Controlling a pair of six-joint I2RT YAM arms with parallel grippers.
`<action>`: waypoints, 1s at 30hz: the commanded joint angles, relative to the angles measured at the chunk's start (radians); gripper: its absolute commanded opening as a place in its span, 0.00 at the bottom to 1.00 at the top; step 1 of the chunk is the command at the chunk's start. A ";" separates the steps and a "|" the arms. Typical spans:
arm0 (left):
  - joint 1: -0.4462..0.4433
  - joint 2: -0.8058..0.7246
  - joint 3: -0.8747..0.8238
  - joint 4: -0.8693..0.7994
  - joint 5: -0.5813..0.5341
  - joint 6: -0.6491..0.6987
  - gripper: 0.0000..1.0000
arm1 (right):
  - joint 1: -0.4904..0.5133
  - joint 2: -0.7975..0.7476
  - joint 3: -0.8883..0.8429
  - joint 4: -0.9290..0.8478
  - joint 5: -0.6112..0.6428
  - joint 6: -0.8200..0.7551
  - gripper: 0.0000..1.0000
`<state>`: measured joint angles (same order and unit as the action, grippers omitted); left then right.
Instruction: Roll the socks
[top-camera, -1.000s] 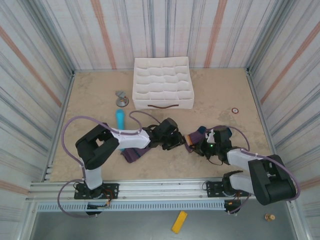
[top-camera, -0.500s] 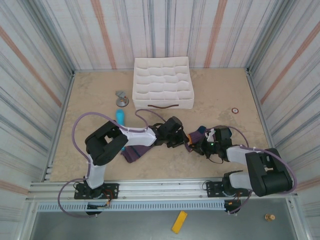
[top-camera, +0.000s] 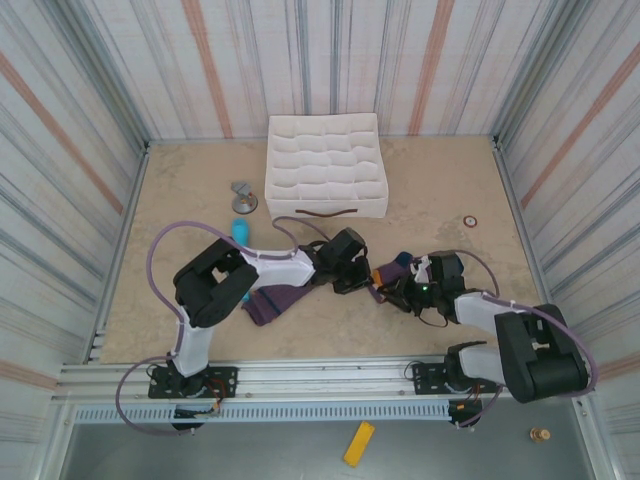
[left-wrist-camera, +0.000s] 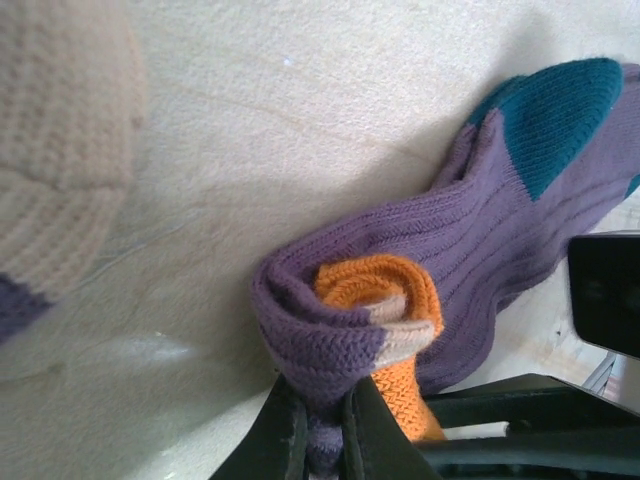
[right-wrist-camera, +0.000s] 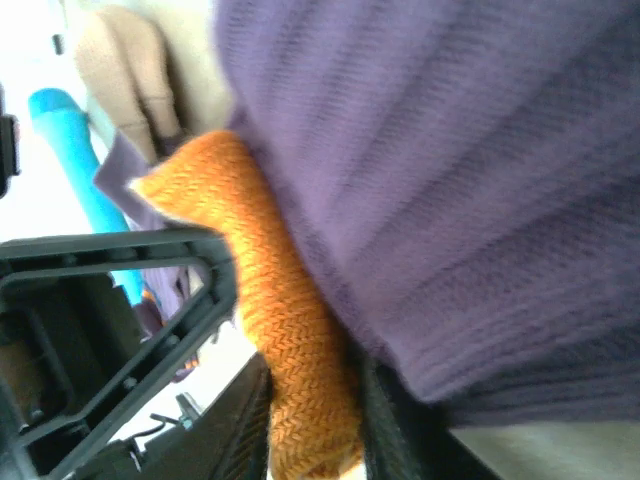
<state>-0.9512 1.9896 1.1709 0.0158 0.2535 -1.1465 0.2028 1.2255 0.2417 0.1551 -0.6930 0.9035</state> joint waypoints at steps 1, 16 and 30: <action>0.032 -0.009 -0.004 -0.194 -0.044 0.029 0.00 | 0.033 -0.065 0.033 -0.253 0.114 -0.122 0.45; 0.051 -0.111 0.004 -0.404 -0.031 0.029 0.00 | 0.642 -0.288 0.218 -0.459 0.821 -0.446 0.65; 0.126 -0.121 0.006 -0.470 0.091 0.095 0.00 | 1.097 0.074 0.293 -0.276 1.404 -0.572 0.65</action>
<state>-0.8284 1.8919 1.1763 -0.3573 0.3344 -1.0859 1.2736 1.2552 0.5095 -0.1810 0.5392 0.3923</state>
